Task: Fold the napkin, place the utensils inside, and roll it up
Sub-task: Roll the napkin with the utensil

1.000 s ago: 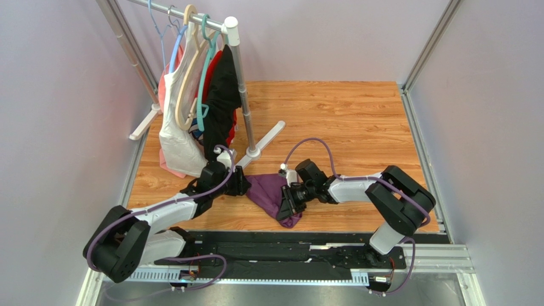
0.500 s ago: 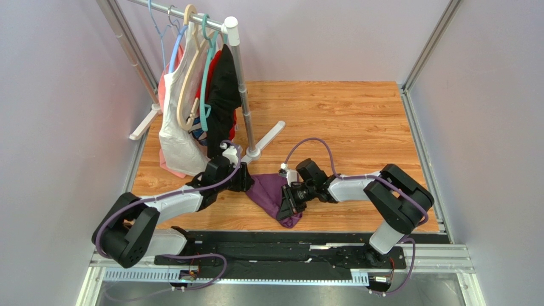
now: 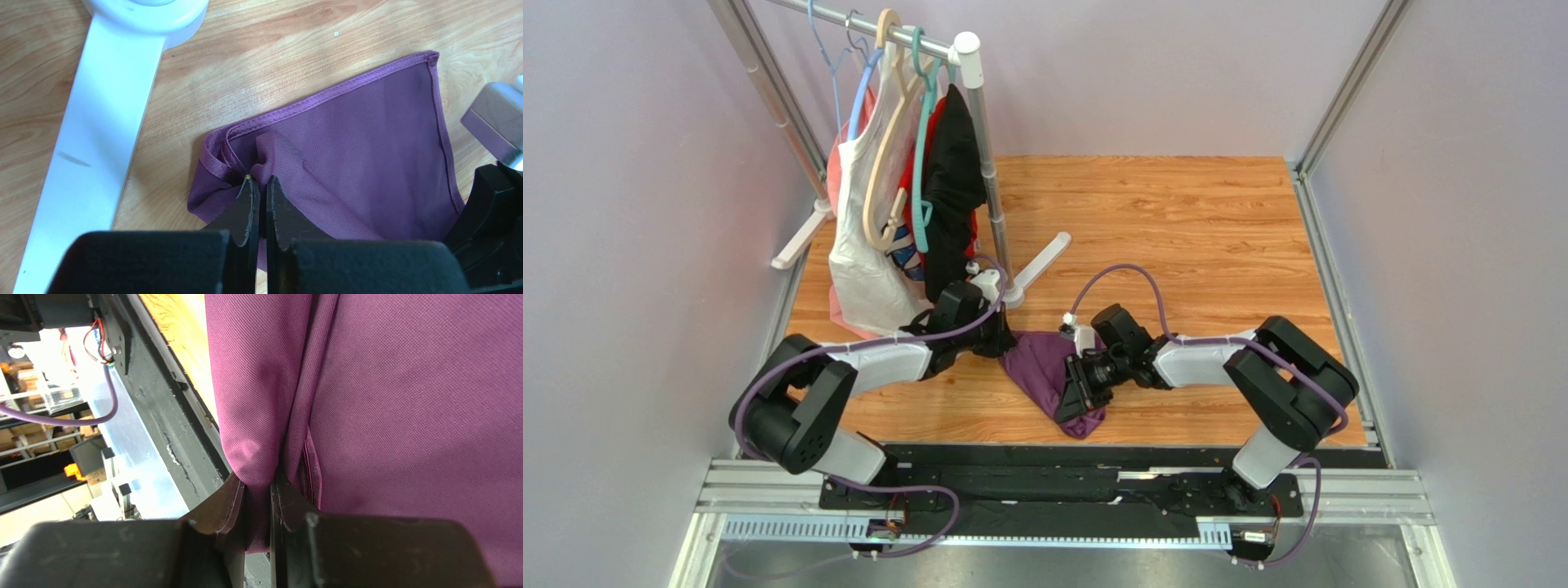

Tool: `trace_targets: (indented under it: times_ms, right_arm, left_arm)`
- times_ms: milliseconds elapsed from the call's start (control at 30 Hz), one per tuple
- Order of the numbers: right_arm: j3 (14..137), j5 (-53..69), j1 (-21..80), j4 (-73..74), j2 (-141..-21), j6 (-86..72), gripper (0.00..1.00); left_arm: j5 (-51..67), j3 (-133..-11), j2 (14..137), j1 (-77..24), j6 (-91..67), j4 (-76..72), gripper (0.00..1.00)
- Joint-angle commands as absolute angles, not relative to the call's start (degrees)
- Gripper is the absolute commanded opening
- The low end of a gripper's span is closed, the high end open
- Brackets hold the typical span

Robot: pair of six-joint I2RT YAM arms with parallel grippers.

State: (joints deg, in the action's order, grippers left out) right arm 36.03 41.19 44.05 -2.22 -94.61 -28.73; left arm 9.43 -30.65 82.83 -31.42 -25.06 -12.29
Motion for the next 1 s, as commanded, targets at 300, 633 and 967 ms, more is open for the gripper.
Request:
trace_targets:
  times_ms: [300, 633, 967]
  right_arm:
    - [38.05, 23.04, 43.86, 22.05, -79.38, -25.49, 0.57]
    - [45.17, 5.66, 50.52, 30.67, -64.88, -23.56, 0.73]
    - [47.46, -17.38, 66.35, 23.12, -72.66, -17.15, 0.76]
  left_arm:
    - [10.28, -38.05, 89.38, -31.38, -18.72, -0.88, 0.00]
    - [11.25, -39.81, 91.05, -31.90, -17.75, -0.18, 0.00]
    - [11.51, -39.99, 90.88, -32.17, -17.93, -0.26, 0.00]
